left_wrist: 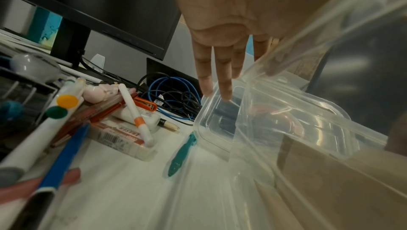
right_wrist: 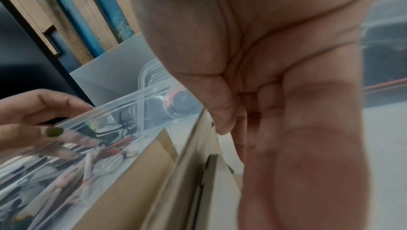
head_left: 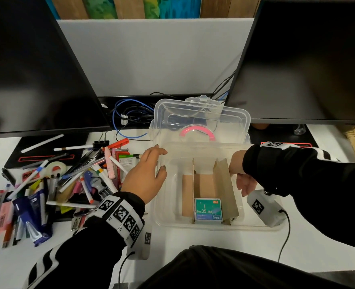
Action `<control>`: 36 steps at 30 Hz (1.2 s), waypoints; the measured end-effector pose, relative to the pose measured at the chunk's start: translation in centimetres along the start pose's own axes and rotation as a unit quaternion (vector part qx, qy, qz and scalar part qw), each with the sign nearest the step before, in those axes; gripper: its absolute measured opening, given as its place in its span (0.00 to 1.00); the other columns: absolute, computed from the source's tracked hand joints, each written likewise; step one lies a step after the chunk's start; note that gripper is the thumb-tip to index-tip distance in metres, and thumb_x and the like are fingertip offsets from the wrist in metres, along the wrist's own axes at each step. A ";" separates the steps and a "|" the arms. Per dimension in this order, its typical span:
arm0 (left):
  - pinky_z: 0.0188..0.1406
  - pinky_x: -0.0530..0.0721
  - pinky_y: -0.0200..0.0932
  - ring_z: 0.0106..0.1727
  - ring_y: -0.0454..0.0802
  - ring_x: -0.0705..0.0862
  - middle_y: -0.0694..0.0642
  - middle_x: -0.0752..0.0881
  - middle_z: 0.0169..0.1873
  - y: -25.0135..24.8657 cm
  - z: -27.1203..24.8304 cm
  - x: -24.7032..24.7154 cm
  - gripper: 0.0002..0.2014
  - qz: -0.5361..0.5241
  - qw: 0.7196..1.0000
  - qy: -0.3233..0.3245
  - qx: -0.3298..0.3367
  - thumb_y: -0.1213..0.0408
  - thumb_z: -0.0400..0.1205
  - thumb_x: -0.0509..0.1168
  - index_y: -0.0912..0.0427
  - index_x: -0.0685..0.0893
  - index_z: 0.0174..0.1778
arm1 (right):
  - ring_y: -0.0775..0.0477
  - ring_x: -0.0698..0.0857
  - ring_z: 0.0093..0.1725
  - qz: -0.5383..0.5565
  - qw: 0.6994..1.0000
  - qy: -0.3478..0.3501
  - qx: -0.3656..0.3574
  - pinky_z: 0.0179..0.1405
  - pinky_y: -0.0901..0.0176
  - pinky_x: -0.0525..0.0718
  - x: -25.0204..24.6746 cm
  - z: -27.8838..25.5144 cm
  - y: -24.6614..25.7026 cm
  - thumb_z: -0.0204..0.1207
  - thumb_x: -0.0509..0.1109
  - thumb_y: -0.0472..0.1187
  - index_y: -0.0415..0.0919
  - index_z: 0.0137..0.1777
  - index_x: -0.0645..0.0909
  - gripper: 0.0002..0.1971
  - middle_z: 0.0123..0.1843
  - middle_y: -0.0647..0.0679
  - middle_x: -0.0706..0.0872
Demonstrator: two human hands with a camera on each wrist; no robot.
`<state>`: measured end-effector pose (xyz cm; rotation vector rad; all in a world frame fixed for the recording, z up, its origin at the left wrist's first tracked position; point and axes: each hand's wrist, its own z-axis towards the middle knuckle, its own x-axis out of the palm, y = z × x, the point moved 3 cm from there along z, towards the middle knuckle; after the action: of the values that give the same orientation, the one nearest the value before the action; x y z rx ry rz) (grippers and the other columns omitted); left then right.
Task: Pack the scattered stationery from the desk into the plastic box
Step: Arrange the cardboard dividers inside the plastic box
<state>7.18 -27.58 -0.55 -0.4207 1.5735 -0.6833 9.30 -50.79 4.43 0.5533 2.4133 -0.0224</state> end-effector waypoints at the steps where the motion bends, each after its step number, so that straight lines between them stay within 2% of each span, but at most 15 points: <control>1: 0.51 0.81 0.44 0.61 0.40 0.78 0.40 0.66 0.74 0.0 0.0 0.0 0.16 -0.003 1.000 -0.002 -0.001 0.61 0.83 0.58 0.44 0.70 0.66 | 0.47 0.85 0.31 0.005 1.000 0.014 0.008 0.26 0.61 0.80 0.1 0.5 -0.4 0.81 0.62 0.33 0.29 0.49 0.81 0.08 0.37 0.37 0.90; 3: 0.51 0.81 0.44 0.59 0.39 0.79 0.40 0.67 0.73 0.1 -0.1 -0.1 0.14 -0.010 1.000 -0.005 -0.003 0.58 0.84 0.56 0.43 0.70 0.66 | 0.47 0.82 0.16 0.034 0.999 0.019 0.029 0.16 0.62 0.79 0.1 0.6 -0.8 0.85 0.58 0.38 0.28 0.39 0.76 0.16 0.18 0.39 0.83; 4: 0.51 0.81 0.45 0.58 0.39 0.79 0.40 0.67 0.73 0.1 -0.2 -0.1 0.14 -0.014 1.000 -0.005 -0.003 0.57 0.84 0.56 0.43 0.70 0.66 | 0.46 0.81 0.13 0.052 0.998 0.004 0.038 0.12 0.63 0.79 -0.1 0.2 -0.7 0.85 0.58 0.39 0.25 0.42 0.75 0.16 0.20 0.38 0.82; 5: 0.52 0.82 0.46 0.59 0.40 0.80 0.40 0.67 0.73 0.2 -0.3 -0.2 0.14 -0.017 1.000 -0.005 -0.004 0.56 0.85 0.55 0.43 0.70 0.66 | 0.45 0.85 0.19 0.053 0.998 -0.018 0.036 0.16 0.61 0.82 -0.3 -0.2 -0.4 0.84 0.59 0.38 0.26 0.48 0.76 0.12 0.28 0.37 0.84; 7: 0.53 0.82 0.47 0.60 0.41 0.80 0.39 0.68 0.71 0.5 -0.6 -0.4 0.14 -0.026 1.000 -0.005 -0.005 0.56 0.85 0.55 0.43 0.70 0.66 | 0.38 0.88 0.52 -0.001 0.997 -0.079 0.012 0.49 0.52 0.86 -0.8 -0.2 0.0 0.83 0.59 0.34 0.26 0.67 0.75 0.16 0.56 0.33 0.84; 8: 0.54 0.82 0.47 0.59 0.41 0.80 0.38 0.68 0.70 0.6 -0.8 -0.6 0.14 -0.032 0.999 -0.009 -0.006 0.55 0.85 0.55 0.43 0.70 0.67 | 0.37 0.79 0.68 -0.042 0.994 -0.100 0.004 0.65 0.53 0.77 -1.0 -0.8 0.3 0.84 0.56 0.33 0.25 0.73 0.68 0.19 0.69 0.32 0.77; 10: 0.53 0.78 0.42 0.59 0.39 0.79 0.35 0.69 0.66 1.0 -1.3 -1.0 0.14 -0.042 0.999 -0.017 -0.011 0.56 0.85 0.56 0.42 0.69 0.67 | 0.40 0.65 0.79 -0.119 0.984 -0.128 -0.019 0.76 0.57 0.60 -1.3 -1.5 1.3 0.87 0.50 0.37 0.28 0.78 0.60 0.22 0.79 0.36 0.66; 12: 0.53 0.71 0.37 0.60 0.37 0.79 0.34 0.69 0.65 1.6 -1.9 -1.7 0.14 -0.041 0.999 -0.024 -0.018 0.55 0.85 0.56 0.42 0.70 0.67 | 0.41 0.70 0.76 -0.142 0.975 -0.166 -0.039 0.74 0.58 0.65 -1.7 -1.8 2.3 0.87 0.49 0.40 0.30 0.75 0.68 0.21 0.75 0.37 0.72; 15: 0.54 0.81 0.47 0.60 0.38 0.79 0.36 0.71 0.64 2.9 -2.7 -3.1 0.13 -0.051 0.998 -0.030 -0.020 0.54 0.84 0.55 0.41 0.69 0.65 | 0.39 0.78 0.66 -0.165 0.963 -0.199 -0.081 0.66 0.54 0.74 -1.6 -3.0 4.5 0.86 0.53 0.44 0.32 0.67 0.76 0.20 0.61 0.37 0.80; 17: 0.53 0.82 0.49 0.58 0.40 0.79 0.36 0.71 0.61 3.8 -3.3 -4.2 0.13 -0.043 0.998 -0.032 -0.024 0.54 0.84 0.55 0.40 0.69 0.65 | 0.39 0.80 0.57 -0.165 0.954 -0.226 -0.111 0.60 0.54 0.75 -1.1 -4.2 6.6 0.85 0.54 0.47 0.33 0.64 0.78 0.20 0.53 0.39 0.80; 20: 0.49 0.82 0.47 0.51 0.44 0.82 0.42 0.75 0.59 5.6 -4.1 -6.3 0.14 -0.016 0.998 -0.041 -0.042 0.58 0.83 0.57 0.43 0.71 0.64 | 0.39 0.80 0.60 -0.155 0.943 -0.249 -0.155 0.56 0.56 0.74 0.2 -6.0 10.6 0.84 0.54 0.50 0.35 0.63 0.79 0.21 0.61 0.40 0.83; 24: 0.47 0.83 0.47 0.48 0.45 0.82 0.44 0.77 0.59 9.2 -5.3 -9.2 0.14 0.019 0.996 -0.040 -0.082 0.59 0.83 0.58 0.41 0.71 0.64 | 0.39 0.80 0.61 -0.130 0.931 -0.256 -0.226 0.56 0.57 0.75 3.2 -8.0 16.7 0.83 0.58 0.50 0.36 0.59 0.81 0.19 0.61 0.39 0.83; 29: 0.50 0.84 0.48 0.43 0.46 0.82 0.47 0.77 0.59 14.1 -6.9 -12.3 0.15 0.036 0.991 -0.050 -0.122 0.62 0.82 0.60 0.44 0.74 0.64 | 0.40 0.82 0.57 -0.126 0.936 -0.201 -0.259 0.49 0.57 0.75 8.4 -7.5 22.2 0.82 0.59 0.45 0.37 0.52 0.80 0.13 0.58 0.41 0.84; 33: 0.46 0.82 0.44 0.39 0.46 0.77 0.48 0.75 0.56 17.2 -8.1 -13.3 0.11 0.073 0.989 -0.036 -0.124 0.64 0.82 0.61 0.50 0.82 0.57 | 0.39 0.81 0.61 -0.136 0.943 -0.163 -0.258 0.59 0.53 0.79 11.9 -5.9 24.6 0.82 0.58 0.37 0.37 0.70 0.74 0.17 0.62 0.39 0.83; 36: 0.51 0.82 0.47 0.49 0.48 0.81 0.49 0.76 0.54 19.4 -8.9 -13.4 0.10 0.091 0.989 -0.006 -0.121 0.66 0.81 0.62 0.52 0.85 0.55 | 0.39 0.81 0.64 -0.160 0.951 -0.144 -0.224 0.61 0.55 0.78 14.4 -3.8 25.8 0.83 0.55 0.35 0.35 0.68 0.76 0.16 0.65 0.39 0.81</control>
<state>2.58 -2.96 -2.71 -0.4520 1.6664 -0.3511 7.19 -21.22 1.86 -0.0504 2.1006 0.2806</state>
